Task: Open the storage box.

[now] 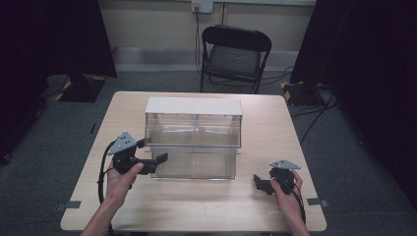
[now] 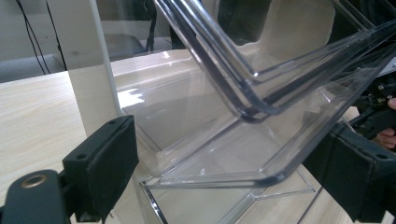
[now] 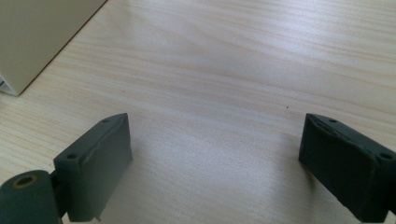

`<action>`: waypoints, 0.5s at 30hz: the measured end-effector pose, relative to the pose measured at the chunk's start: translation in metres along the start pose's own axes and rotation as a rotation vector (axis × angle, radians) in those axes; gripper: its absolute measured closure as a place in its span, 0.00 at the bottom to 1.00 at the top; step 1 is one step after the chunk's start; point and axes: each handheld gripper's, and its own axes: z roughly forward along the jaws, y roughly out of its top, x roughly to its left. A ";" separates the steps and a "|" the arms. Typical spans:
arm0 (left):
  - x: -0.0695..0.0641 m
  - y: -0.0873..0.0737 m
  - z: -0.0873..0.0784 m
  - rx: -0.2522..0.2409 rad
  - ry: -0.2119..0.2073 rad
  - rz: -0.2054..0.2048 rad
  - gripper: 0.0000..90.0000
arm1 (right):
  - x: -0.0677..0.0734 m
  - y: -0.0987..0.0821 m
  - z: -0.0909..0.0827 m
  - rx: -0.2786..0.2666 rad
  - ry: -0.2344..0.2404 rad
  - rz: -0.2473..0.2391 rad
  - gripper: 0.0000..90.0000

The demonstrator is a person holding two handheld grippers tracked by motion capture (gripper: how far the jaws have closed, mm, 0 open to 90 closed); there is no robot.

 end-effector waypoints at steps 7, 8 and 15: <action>0.000 0.001 0.000 0.002 -0.001 0.006 0.12 | 0.000 0.000 0.000 0.000 0.000 0.000 0.10; 0.000 0.001 0.000 0.000 -0.003 0.009 0.11 | 0.000 0.000 0.000 0.000 0.000 0.000 0.10; 0.000 0.001 0.000 0.001 0.000 0.009 0.11 | 0.000 0.000 0.000 0.000 0.000 0.000 0.10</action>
